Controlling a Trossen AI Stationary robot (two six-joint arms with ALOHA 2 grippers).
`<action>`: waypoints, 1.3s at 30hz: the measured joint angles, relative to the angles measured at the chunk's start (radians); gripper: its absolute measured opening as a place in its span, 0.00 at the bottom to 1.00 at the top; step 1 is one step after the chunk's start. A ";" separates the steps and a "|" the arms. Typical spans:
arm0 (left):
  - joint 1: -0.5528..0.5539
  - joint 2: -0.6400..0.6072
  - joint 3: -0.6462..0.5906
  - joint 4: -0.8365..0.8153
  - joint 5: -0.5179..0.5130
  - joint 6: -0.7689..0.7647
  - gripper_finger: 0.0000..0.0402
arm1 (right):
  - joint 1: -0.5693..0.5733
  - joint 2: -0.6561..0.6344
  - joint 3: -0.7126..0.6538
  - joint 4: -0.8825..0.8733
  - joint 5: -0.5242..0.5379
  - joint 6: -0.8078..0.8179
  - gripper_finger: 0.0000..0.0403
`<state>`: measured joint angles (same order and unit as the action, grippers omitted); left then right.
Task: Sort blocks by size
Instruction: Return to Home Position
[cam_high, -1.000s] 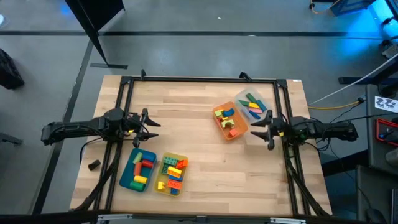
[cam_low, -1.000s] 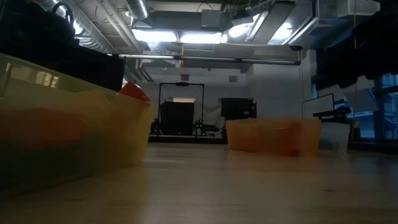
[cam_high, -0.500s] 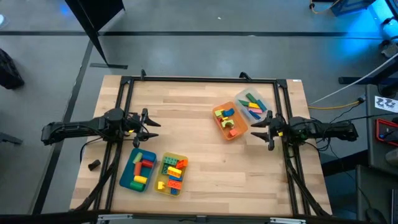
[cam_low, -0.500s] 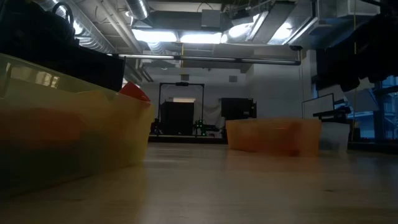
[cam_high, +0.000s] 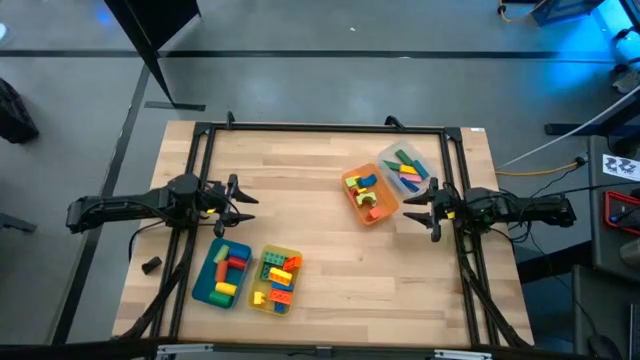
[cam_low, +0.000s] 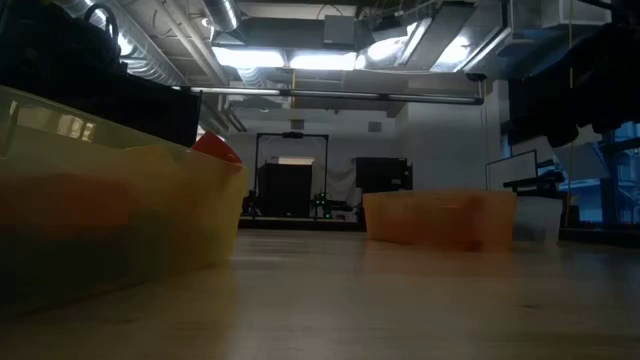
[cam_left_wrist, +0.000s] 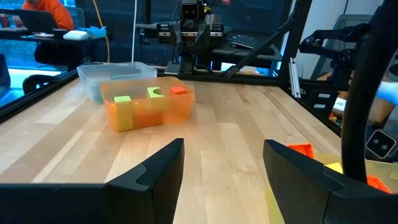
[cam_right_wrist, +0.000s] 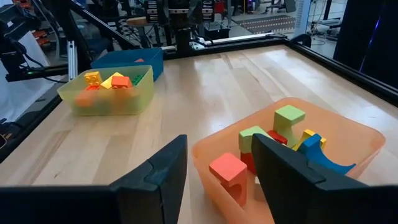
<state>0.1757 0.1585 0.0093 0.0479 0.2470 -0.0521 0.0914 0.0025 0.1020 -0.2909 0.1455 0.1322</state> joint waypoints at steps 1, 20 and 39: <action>0.000 0.000 0.000 0.000 0.000 0.000 0.51 | 0.000 0.000 0.000 0.000 0.000 0.000 0.45; 0.000 0.000 0.000 0.000 0.000 0.000 0.51 | 0.000 0.011 -0.002 -0.002 0.000 0.001 0.45; 0.000 0.000 0.000 0.000 0.000 0.000 0.51 | 0.000 0.015 -0.002 0.000 0.000 0.001 0.45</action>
<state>0.1755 0.1589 0.0093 0.0479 0.2466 -0.0523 0.0914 0.0174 0.1001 -0.2913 0.1455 0.1329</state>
